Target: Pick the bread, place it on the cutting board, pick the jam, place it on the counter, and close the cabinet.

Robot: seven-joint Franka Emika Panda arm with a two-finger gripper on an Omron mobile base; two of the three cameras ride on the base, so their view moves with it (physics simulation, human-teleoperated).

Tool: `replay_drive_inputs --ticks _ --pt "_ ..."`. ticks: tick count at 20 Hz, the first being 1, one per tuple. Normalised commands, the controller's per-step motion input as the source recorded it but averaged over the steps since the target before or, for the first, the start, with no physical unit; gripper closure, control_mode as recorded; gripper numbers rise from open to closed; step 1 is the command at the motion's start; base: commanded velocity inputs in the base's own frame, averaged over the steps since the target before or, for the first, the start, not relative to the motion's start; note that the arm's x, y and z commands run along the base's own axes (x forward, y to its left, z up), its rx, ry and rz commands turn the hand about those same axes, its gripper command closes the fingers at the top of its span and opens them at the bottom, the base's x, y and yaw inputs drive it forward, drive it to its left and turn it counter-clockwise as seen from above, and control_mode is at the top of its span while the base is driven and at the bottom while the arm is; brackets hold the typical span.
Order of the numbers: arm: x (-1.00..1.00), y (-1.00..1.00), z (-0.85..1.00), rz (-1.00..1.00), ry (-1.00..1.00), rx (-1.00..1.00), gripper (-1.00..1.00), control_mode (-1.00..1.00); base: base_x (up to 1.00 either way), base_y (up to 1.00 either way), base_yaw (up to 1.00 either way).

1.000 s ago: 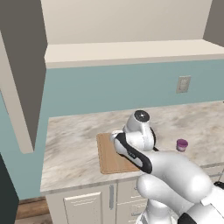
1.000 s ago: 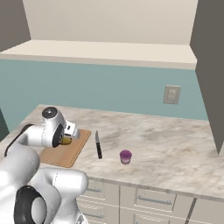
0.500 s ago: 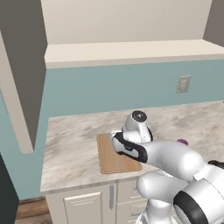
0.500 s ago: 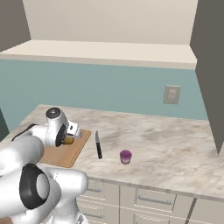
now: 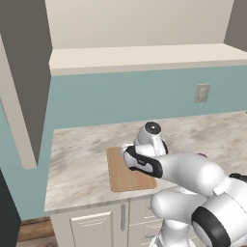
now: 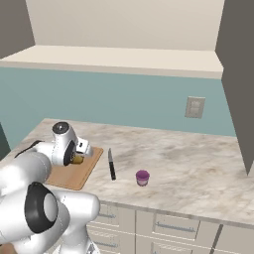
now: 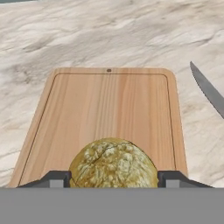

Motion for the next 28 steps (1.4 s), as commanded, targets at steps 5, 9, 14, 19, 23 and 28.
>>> replay_drive_inputs --ticks 5,9,14,19,23,28 --pt "0.00 0.01 -0.15 0.00 0.00 0.00 1.00 -1.00 0.00 0.00 0.00" --pt "0.00 0.01 -0.21 0.00 0.00 0.00 1.00 -1.00 0.00 0.00 0.00" --pt "0.00 0.00 -0.16 0.00 0.00 0.00 1.00 -1.00 0.00 0.00 0.00" --pt "0.00 0.00 -0.10 0.00 0.00 0.00 1.00 -1.00 0.00 0.00 0.00" --pt "0.00 0.00 -0.01 0.00 0.00 0.00 -1.00 -1.00 0.00 0.00 0.00" --pt "0.00 0.00 0.00 0.00 0.01 0.00 -1.00 -1.00 0.00 0.00 0.00"
